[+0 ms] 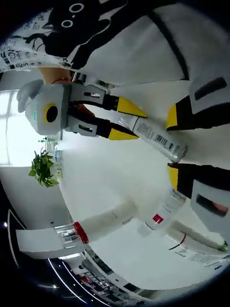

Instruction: Arrange the skincare products in the storage area until every visible bottle or jar stands upright without overlapping.

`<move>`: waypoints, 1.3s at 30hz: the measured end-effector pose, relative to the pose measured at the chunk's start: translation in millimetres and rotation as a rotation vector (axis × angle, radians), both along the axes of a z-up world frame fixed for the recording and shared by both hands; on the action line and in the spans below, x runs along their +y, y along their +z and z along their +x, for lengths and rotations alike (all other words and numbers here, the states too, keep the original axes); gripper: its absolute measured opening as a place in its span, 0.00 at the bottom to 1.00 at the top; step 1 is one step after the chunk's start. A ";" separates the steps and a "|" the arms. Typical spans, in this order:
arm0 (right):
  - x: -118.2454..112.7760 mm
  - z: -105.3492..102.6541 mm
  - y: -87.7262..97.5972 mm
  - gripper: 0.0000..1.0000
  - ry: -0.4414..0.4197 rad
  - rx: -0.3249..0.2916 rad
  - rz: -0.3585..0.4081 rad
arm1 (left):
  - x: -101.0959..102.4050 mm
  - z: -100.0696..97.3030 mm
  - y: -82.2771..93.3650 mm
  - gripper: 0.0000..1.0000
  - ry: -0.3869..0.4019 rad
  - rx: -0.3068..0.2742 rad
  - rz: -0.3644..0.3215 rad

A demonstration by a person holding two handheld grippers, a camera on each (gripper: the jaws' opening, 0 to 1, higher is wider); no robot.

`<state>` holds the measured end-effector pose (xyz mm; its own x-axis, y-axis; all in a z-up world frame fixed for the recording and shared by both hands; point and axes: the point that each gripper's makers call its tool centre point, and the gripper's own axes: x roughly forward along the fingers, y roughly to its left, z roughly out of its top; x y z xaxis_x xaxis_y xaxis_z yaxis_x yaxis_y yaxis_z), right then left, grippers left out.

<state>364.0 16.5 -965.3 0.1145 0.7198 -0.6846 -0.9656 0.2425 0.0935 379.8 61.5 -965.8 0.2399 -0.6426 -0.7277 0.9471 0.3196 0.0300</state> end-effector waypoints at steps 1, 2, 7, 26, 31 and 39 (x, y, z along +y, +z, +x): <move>0.6 0.3 0.2 0.19 0.004 -0.005 0.001 | 0.4 -2.2 -0.9 0.26 -0.017 -0.006 0.010; 0.5 0.1 -0.1 0.19 0.017 -0.012 -0.003 | 1.1 -3.1 -0.8 0.25 -0.034 -0.005 0.016; 1.0 -0.4 -1.8 0.19 0.059 -0.047 -0.024 | 5.4 -9.9 -3.3 0.21 -0.106 -0.033 0.085; -30.0 7.9 -12.3 0.21 0.044 -0.040 -0.028 | 10.0 -15.1 -5.4 0.19 -0.115 -0.007 0.089; -28.1 10.8 -6.6 0.21 -0.008 -0.030 0.017 | 11.8 -15.7 -5.8 0.19 -0.083 0.000 0.072; -23.9 17.9 18.6 0.21 -0.057 -0.025 0.081 | 10.5 -13.5 -6.2 0.19 -0.025 0.027 0.032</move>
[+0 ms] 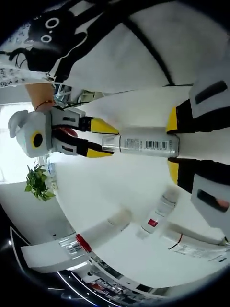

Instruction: Arrange the skincare products in the storage area until every visible bottle or jar stands upright without overlapping.

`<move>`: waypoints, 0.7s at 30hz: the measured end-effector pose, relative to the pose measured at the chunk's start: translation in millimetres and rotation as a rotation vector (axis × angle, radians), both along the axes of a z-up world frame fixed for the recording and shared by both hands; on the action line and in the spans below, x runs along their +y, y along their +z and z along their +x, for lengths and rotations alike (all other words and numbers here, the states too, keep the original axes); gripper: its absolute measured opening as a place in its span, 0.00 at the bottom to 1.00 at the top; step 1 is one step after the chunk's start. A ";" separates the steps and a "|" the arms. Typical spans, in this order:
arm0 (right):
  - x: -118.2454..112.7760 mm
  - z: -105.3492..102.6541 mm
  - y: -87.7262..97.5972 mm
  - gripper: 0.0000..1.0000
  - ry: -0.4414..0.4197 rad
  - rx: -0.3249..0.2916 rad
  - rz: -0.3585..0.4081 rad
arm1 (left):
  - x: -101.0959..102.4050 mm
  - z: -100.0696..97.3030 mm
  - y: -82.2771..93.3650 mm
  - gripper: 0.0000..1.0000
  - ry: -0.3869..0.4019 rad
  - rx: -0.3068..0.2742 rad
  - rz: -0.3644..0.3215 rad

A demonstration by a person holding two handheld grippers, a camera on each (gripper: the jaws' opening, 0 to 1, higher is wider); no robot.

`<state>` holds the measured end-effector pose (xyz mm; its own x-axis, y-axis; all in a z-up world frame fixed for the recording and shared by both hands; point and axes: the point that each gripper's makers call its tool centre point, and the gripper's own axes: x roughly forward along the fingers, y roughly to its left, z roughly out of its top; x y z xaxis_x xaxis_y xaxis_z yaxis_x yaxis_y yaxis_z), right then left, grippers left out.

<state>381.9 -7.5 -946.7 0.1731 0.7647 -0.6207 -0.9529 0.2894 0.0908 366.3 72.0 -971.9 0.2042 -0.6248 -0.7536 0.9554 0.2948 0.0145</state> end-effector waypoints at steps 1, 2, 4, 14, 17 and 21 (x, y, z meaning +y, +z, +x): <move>1.2 0.9 4.4 0.21 0.001 -0.006 0.007 | 0.1 2.2 -0.6 0.19 0.016 0.001 -0.007; 2.7 2.1 9.3 0.21 0.004 -0.015 0.014 | -0.3 3.4 -0.8 0.19 0.028 0.006 -0.017; 6.9 5.9 20.7 0.20 0.012 -0.041 0.033 | 3.8 5.4 0.2 0.19 0.065 0.020 -0.045; 41.0 12.1 61.1 0.20 0.063 -0.125 0.130 | 9.4 7.4 -3.6 0.20 0.131 0.043 -0.071; 48.3 11.0 68.1 0.20 0.064 -0.116 0.170 | 11.0 6.6 -4.6 0.19 0.148 0.051 -0.082; 60.0 6.2 76.3 0.19 0.090 -0.145 0.196 | 9.6 6.1 -6.3 0.19 0.145 0.047 -0.072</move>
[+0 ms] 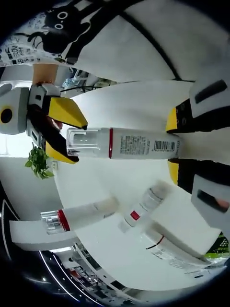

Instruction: Arrange the skincare products in the storage area until every visible bottle or jar stands upright without overlapping.

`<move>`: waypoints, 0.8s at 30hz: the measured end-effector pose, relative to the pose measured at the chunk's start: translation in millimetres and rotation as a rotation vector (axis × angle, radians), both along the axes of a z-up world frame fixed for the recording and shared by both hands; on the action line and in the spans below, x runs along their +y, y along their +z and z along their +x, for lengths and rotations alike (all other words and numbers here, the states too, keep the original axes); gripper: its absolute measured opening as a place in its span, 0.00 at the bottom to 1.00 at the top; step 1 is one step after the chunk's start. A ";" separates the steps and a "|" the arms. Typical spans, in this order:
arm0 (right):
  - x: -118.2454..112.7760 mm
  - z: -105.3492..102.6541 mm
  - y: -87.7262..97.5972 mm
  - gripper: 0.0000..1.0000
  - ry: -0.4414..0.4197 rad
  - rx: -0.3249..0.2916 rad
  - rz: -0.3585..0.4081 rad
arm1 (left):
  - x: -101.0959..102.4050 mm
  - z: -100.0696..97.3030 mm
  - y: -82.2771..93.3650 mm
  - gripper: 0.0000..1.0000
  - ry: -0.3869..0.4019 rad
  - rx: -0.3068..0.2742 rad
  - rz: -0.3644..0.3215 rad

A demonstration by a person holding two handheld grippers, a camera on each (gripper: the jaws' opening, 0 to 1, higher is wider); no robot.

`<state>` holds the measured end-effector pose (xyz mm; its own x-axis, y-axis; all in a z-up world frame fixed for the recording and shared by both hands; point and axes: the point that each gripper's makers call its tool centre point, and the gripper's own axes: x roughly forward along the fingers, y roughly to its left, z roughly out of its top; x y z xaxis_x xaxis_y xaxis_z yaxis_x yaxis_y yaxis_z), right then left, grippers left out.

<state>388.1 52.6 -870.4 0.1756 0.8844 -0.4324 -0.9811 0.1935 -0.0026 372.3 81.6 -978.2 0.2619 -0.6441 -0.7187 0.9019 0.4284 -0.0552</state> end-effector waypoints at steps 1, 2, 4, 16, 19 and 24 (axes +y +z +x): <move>1.9 -0.8 1.6 0.19 0.004 0.001 0.004 | -0.3 0.2 -0.6 0.19 0.000 0.001 0.004; 4.3 -1.7 3.9 0.19 0.010 0.005 0.015 | -0.7 0.6 -1.0 0.19 0.000 0.001 0.005; 10.8 -4.6 8.0 0.18 0.026 0.016 0.039 | -1.2 1.0 -2.2 0.20 -0.001 -0.001 0.009; 36.4 -13.5 13.2 0.18 0.096 -0.060 0.027 | -5.3 3.1 -3.2 0.20 0.005 -0.020 -0.023; 39.3 -15.1 13.2 0.18 0.112 -0.079 0.024 | -5.0 3.0 -2.5 0.20 0.011 -0.029 -0.045; 42.2 -13.2 14.4 0.19 0.099 -0.105 0.034 | -6.6 3.7 0.6 0.19 0.040 -0.031 -0.085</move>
